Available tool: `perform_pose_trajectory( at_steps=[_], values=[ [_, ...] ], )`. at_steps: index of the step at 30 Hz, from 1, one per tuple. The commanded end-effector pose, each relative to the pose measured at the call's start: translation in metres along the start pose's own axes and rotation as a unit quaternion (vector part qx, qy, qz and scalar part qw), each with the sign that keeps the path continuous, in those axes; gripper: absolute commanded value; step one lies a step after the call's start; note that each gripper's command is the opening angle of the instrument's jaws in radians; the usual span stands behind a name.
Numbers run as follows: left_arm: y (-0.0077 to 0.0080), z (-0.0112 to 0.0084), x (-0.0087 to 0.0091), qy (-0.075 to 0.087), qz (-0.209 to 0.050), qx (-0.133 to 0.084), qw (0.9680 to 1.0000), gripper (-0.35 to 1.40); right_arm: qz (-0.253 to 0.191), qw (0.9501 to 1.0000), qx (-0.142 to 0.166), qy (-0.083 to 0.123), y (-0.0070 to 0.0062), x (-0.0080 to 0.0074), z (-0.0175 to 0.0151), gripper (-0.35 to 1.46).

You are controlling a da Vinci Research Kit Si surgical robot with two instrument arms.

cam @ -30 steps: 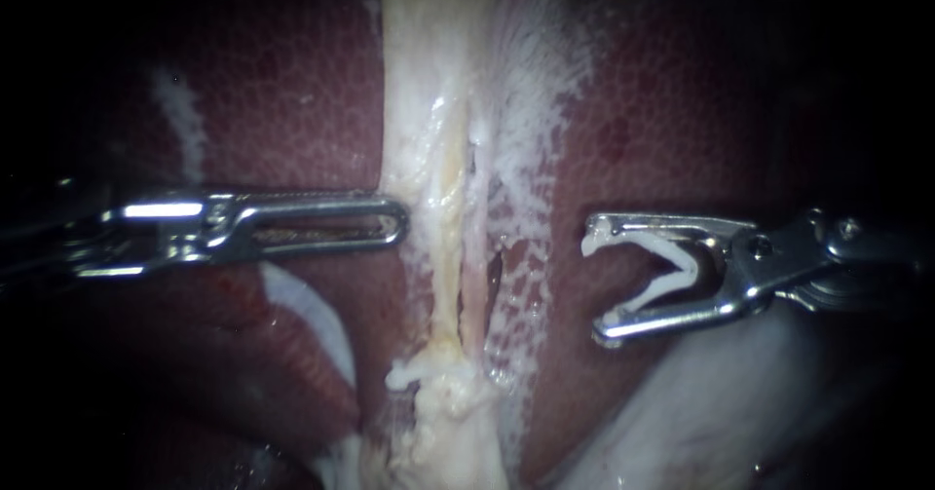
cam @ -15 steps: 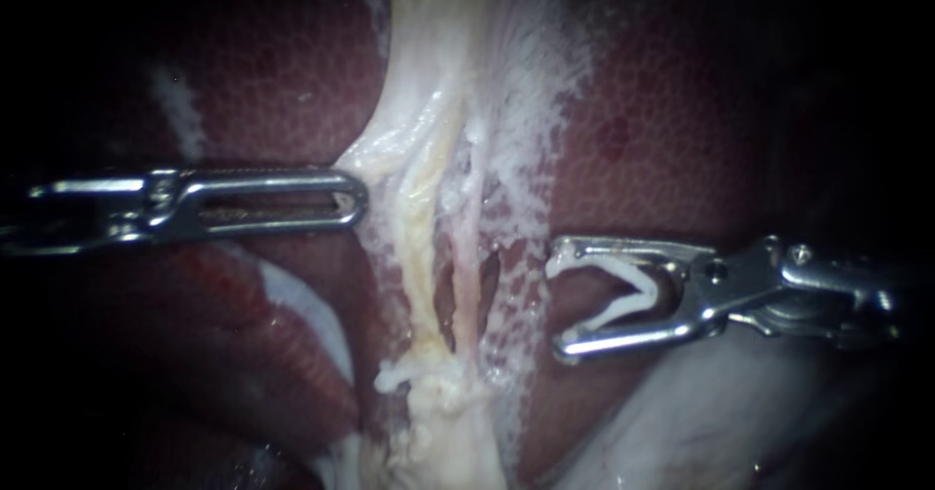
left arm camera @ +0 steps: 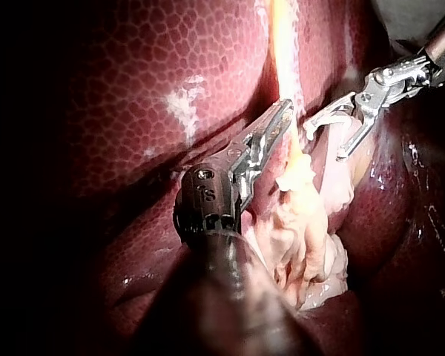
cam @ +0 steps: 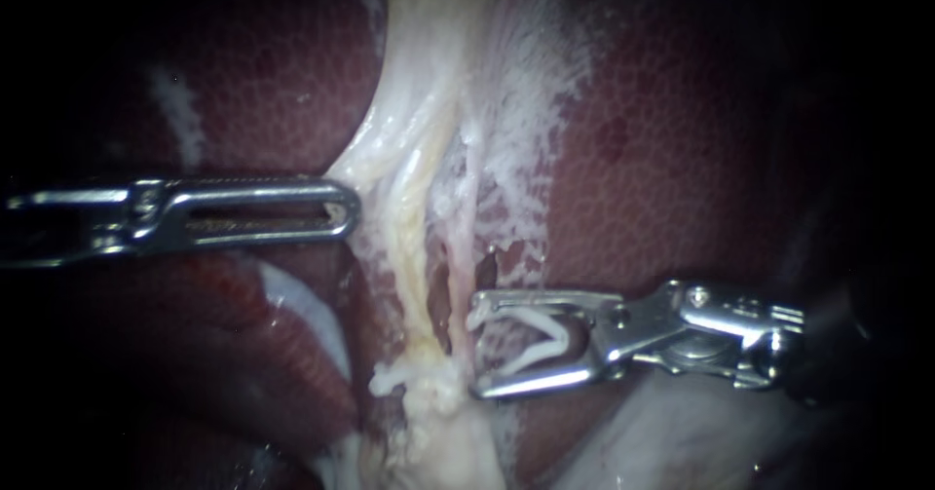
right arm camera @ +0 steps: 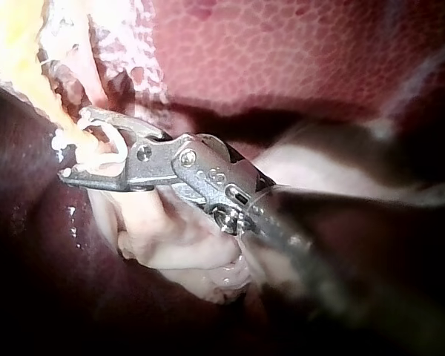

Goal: Clipping second clip left tube

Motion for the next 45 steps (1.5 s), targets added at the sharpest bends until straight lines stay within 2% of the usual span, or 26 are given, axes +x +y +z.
perform_pose_trajectory(
  at_steps=[1,14,23,37,45],
  values=[
    [-0.0001,0.0000,0.0000,0.000,0.000,0.001,1.0000,-0.35,0.000,1.0000,0.002,-0.001,0.0001,0.0000,0.0002,0.53],
    [-0.0009,0.0000,0.0002,0.001,0.001,0.003,1.0000,-0.35,0.001,0.9999,0.007,-0.010,0.0014,-0.0001,0.0026,0.53],
    [-0.0009,0.0000,0.0003,0.001,0.001,0.004,1.0000,-0.35,0.005,0.9996,0.024,-0.016,0.0011,-0.0008,0.0054,0.52],
    [-0.0009,0.0001,0.0004,0.001,0.001,0.004,1.0000,-0.35,0.013,0.9988,0.042,-0.024,0.0014,-0.0001,0.0073,0.49],
    [-0.0009,0.0001,0.0004,0.001,0.001,0.003,1.0000,-0.35,0.012,0.9988,0.042,-0.024,0.0017,0.0003,0.0079,0.48]
  ],
)
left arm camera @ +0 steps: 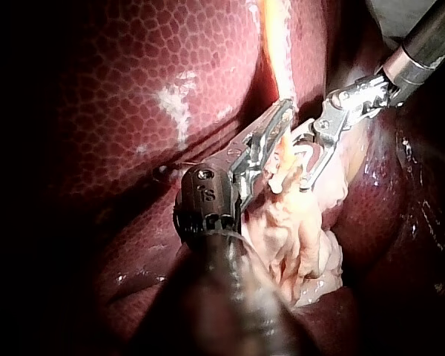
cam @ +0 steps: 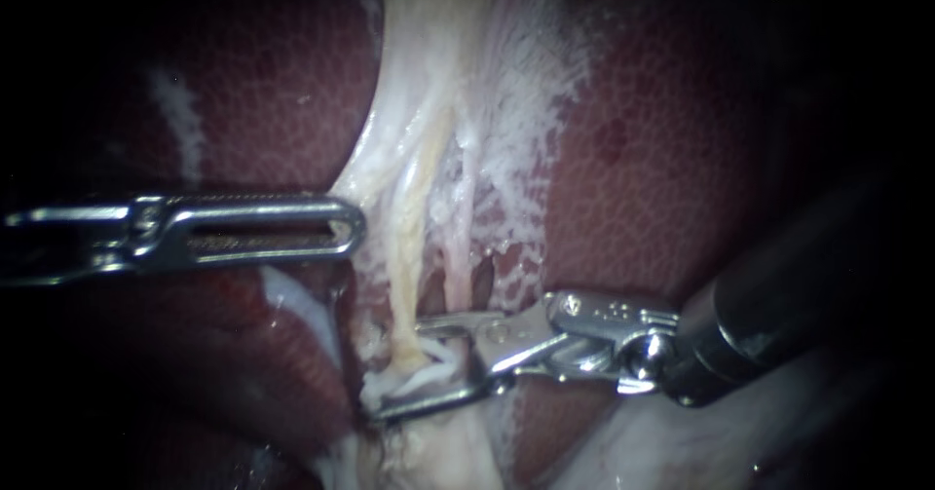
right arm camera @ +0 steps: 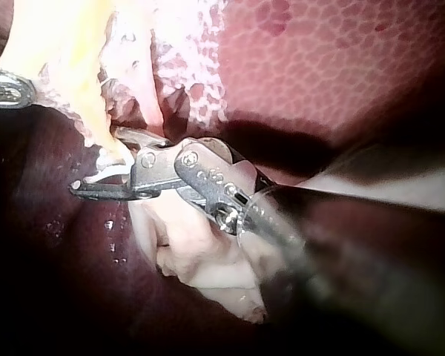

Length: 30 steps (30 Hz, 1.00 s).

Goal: Clipping second clip left tube

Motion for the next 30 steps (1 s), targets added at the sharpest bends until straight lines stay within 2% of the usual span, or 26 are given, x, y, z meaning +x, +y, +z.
perform_pose_trajectory(
  at_steps=[1,6,10,12,16,17,21,30],
  values=[
    [0.0000,0.0000,0.0000,0.000,0.000,0.000,1.0000,-0.35,0.000,1.0000,-0.002,-0.001,0.0001,0.0002,-0.0001,0.47],
    [0.0000,0.0000,0.0000,0.000,0.000,0.000,1.0000,-0.35,0.001,1.0000,-0.005,-0.004,0.0003,0.0003,-0.0002,0.44],
    [0.0000,0.0000,0.0000,0.000,0.000,0.000,1.0000,-0.35,0.002,0.9999,-0.011,-0.012,0.0005,0.0003,-0.0002,0.34],
    [0.0000,0.0000,0.0000,0.000,0.000,0.000,1.0000,-0.35,0.002,0.9998,-0.017,-0.014,0.0006,0.0003,-0.0003,0.21],
    [0.0000,0.0000,0.0001,0.000,0.000,0.000,1.0000,-0.35,0.004,0.9994,-0.030,-0.019,0.0011,0.0005,-0.0006,-0.31],
    [0.0000,0.0001,0.0001,0.000,0.000,0.000,1.0000,-0.35,0.004,0.9992,-0.032,-0.021,0.0011,0.0006,-0.0007,-0.35],
    [0.0000,0.0001,0.0001,0.000,0.000,0.000,1.0000,-0.35,0.006,0.9989,-0.035,-0.031,0.0012,0.0009,-0.0010,-0.35],
    [0.0000,0.0001,0.0001,0.000,0.000,0.000,1.0000,-0.35,0.006,0.9989,-0.036,-0.031,0.0014,0.0008,-0.0010,-0.35]
  ],
)
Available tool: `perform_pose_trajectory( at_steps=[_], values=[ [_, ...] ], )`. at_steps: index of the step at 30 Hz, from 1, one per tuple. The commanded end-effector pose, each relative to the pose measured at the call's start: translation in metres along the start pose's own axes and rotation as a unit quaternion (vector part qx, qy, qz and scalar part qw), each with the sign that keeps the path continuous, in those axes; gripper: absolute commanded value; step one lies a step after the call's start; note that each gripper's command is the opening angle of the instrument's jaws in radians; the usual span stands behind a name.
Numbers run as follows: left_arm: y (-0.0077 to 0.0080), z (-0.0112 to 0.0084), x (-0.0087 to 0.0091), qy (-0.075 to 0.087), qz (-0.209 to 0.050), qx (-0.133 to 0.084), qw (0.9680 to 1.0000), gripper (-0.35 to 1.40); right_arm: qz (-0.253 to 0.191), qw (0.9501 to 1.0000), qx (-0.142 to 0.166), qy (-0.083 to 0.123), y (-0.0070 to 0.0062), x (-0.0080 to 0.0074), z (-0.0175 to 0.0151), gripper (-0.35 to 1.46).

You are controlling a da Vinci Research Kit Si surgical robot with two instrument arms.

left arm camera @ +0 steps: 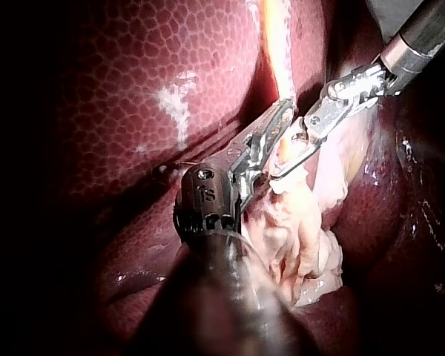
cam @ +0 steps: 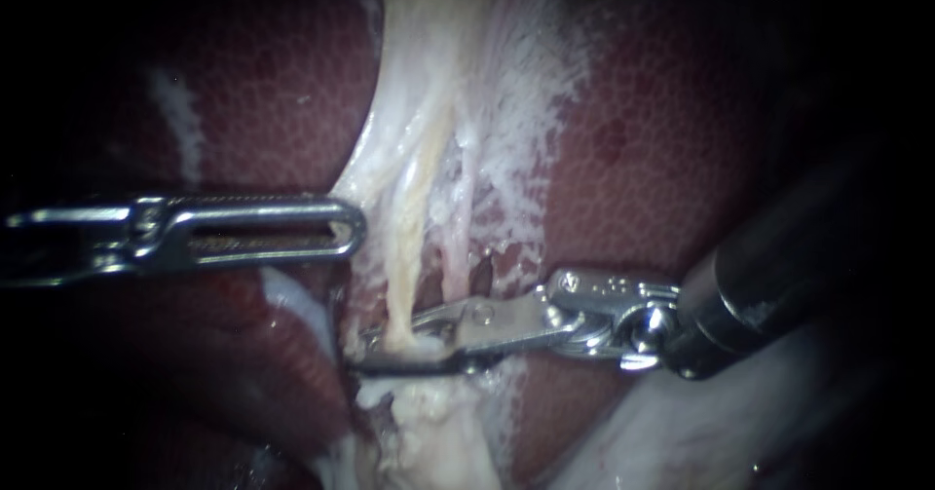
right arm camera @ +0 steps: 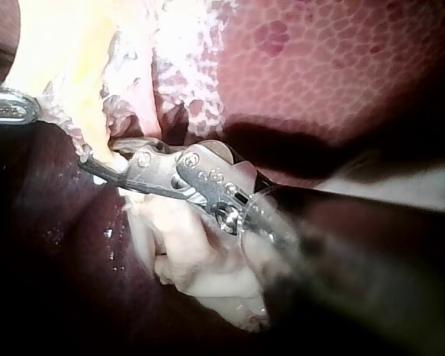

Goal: Clipping second clip left tube

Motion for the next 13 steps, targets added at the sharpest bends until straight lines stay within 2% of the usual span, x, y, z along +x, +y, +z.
perform_pose_trajectory(
  at_steps=[1,13],
  values=[
    [0.0000,0.0000,0.0000,0.000,0.000,0.000,1.0000,-0.35,0.000,1.0000,0.000,0.000,0.0001,-0.0002,0.0001,-0.35],
    [0.0000,0.0001,0.0000,0.000,0.000,0.000,1.0000,-0.35,-0.001,1.0000,0.000,-0.002,0.0000,-0.0003,0.0001,-0.35]
  ],
)
